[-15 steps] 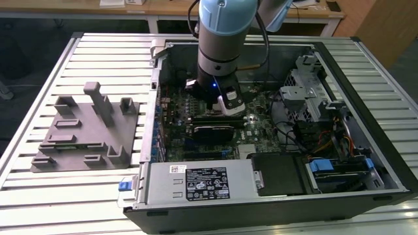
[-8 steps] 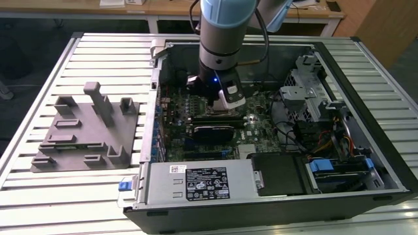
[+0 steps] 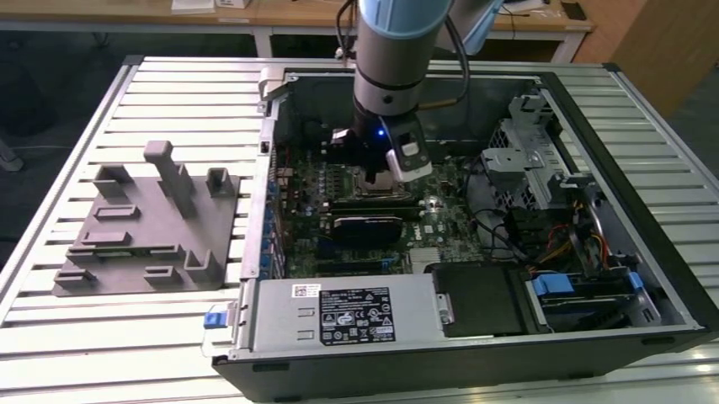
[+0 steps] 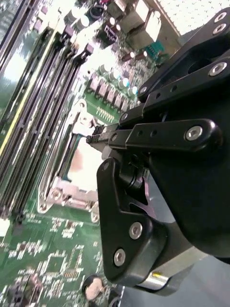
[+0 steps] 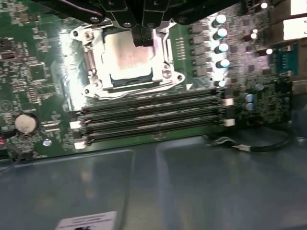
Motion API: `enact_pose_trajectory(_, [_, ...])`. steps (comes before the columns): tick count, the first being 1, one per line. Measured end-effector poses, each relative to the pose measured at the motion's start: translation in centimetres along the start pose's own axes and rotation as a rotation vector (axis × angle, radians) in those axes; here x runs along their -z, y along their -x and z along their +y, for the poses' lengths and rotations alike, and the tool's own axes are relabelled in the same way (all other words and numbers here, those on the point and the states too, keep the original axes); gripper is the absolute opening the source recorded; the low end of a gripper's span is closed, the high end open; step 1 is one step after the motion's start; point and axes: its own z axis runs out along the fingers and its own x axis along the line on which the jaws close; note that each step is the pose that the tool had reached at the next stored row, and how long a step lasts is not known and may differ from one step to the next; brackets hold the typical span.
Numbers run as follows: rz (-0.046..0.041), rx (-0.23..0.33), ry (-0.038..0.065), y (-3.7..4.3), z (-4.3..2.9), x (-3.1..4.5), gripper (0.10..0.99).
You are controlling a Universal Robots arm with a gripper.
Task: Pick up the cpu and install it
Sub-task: 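Install the second cpu locking lever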
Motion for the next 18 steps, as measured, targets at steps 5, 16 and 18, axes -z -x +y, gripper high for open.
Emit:
enact_pose_trajectory(5, [-0.0036, -0.003, -0.018, 1.11, 0.53, -0.06, 0.106])
enact_pose_trajectory(16, [-0.0070, -0.004, -0.037, 1.13, 1.60, -0.24, 0.106])
enact_pose_trajectory(18, [-0.0070, -0.003, -0.037, 1.13, 1.61, -0.25, 0.106])
